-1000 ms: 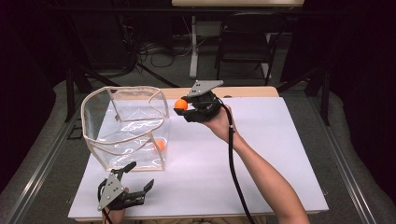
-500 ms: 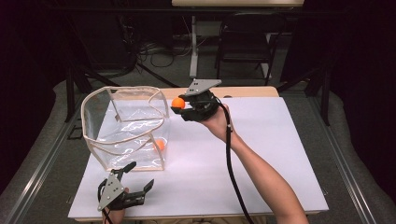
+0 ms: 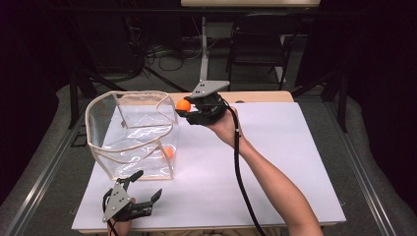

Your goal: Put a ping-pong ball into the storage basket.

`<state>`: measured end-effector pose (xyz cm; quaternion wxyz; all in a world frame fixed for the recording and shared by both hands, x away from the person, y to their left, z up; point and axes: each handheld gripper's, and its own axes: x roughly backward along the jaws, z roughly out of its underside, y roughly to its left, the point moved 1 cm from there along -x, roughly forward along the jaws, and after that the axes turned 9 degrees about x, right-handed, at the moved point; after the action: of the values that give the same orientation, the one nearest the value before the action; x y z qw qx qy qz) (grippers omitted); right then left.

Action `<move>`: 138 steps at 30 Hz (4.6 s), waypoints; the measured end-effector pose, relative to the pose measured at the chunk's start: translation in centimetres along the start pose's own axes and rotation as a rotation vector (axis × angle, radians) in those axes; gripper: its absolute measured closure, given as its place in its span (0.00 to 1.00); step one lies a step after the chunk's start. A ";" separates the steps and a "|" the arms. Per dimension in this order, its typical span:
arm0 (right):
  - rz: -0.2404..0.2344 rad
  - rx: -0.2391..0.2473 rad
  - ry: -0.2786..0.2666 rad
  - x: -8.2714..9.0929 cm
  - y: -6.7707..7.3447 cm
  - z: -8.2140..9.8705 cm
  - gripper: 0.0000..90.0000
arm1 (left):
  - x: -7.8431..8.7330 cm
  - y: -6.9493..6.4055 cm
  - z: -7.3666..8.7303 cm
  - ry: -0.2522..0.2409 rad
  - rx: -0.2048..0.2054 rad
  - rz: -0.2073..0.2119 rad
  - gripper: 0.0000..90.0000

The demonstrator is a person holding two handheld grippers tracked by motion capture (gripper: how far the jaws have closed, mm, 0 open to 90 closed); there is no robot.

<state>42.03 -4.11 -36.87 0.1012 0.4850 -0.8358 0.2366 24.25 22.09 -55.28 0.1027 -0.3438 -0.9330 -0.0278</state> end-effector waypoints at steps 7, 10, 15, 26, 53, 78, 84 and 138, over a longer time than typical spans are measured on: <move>0.000 0.004 -0.006 -0.2 0.1 -0.4 0.57 | 0.0 0.0 0.0 0.000 0.000 0.000 0.17; 0.000 0.006 -0.007 -0.4 0.1 -0.6 0.57 | 0.0 0.0 0.0 0.000 -0.002 -0.001 0.17; -0.001 0.008 -0.006 -0.7 0.1 -0.8 0.57 | 0.0 0.0 0.0 -0.001 -0.001 -0.002 0.17; -0.005 0.011 -0.012 -1.3 0.2 -1.5 0.57 | 0.0 0.0 0.0 -0.004 0.000 0.000 0.17; -0.024 0.039 -0.024 -2.6 1.0 -2.9 0.57 | 0.1 0.0 0.0 -0.006 0.000 0.003 0.17; -0.049 0.059 -0.024 -4.0 2.2 -3.5 0.57 | 0.1 0.0 0.0 -0.009 -0.001 0.005 0.17; -0.056 0.065 -0.018 -4.4 2.5 -3.6 0.57 | 0.1 0.0 0.0 -0.010 0.000 0.006 0.17; -0.124 0.101 0.090 -7.5 4.3 -3.9 0.57 | 0.2 0.0 -0.1 -0.012 -0.001 0.006 0.17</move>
<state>41.97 5.35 -37.76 0.1285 0.5289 -0.7859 0.2935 24.11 22.23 -55.18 0.0970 -0.3467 -0.9326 -0.0262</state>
